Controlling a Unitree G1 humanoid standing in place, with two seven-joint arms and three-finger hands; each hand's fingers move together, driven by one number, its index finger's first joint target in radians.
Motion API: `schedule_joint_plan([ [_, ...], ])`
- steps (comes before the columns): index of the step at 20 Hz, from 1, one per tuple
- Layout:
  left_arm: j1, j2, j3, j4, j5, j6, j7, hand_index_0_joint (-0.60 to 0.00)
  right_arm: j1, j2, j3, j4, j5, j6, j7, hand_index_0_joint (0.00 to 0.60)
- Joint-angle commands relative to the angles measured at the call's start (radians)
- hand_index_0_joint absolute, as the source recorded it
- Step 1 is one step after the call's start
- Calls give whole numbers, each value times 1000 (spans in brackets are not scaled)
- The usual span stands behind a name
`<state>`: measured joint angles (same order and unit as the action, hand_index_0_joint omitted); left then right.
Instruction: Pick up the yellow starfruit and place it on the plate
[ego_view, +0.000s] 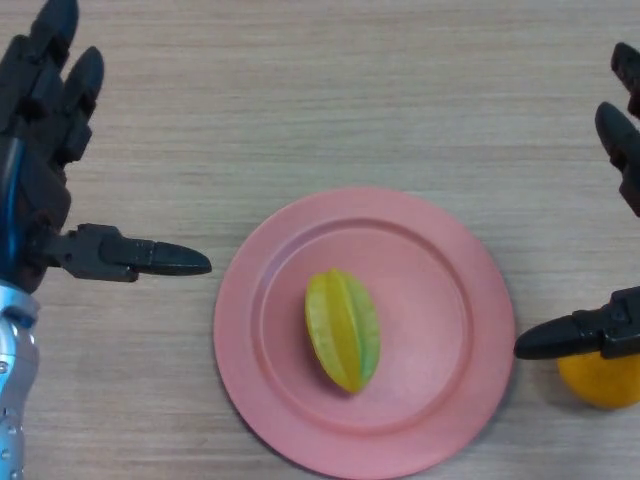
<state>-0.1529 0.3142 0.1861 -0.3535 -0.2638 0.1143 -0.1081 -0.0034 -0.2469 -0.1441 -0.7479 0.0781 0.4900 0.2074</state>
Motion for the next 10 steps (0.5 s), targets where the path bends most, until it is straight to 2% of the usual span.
schedule_joint_plan([
  [1, -26, 51, 79, -69, -30, -76, -10, 0, -27, -23, -30, -34, 0, -158, -25, 0],
  [5, -23, 63, 101, -75, -32, -52, -28, 0, -34, -22, -25, -10, 9, -183, -31, 0],
  [10, -30, 69, 101, -65, 6, -88, -28, 0, -29, -21, -19, 0, 7, -200, -19, 0],
])
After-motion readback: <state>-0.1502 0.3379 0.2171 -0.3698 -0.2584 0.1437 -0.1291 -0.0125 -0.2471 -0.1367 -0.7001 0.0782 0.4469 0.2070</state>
